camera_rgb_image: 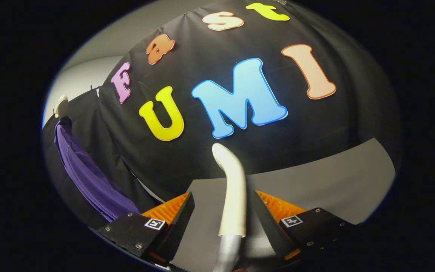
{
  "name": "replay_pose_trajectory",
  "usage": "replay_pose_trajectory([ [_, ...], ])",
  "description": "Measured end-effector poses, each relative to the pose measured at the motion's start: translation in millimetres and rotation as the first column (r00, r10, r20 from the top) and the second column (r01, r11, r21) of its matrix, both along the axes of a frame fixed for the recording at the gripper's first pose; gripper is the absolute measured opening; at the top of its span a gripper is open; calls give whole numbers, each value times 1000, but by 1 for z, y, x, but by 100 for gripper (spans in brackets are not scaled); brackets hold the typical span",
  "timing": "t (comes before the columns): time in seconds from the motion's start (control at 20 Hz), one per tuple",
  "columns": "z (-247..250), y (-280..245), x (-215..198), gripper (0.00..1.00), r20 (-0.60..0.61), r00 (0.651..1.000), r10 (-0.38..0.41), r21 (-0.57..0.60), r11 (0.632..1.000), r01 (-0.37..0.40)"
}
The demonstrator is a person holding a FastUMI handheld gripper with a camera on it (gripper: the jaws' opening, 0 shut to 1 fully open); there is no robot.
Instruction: Iron the clothes twice with a garment steamer, once on the left side and once on the right side.
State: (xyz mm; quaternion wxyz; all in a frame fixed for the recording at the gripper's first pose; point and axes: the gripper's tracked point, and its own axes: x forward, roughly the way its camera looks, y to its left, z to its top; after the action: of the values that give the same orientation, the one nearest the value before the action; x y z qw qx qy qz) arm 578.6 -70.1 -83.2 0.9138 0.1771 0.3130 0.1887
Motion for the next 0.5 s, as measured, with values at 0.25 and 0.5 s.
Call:
replay_pose_trajectory([
  [0.25,-42,9,-2,96,-181,982,56,29,998,-52],
  [0.5,-37,16,1,91,-223,970,97,152,986,-64],
])
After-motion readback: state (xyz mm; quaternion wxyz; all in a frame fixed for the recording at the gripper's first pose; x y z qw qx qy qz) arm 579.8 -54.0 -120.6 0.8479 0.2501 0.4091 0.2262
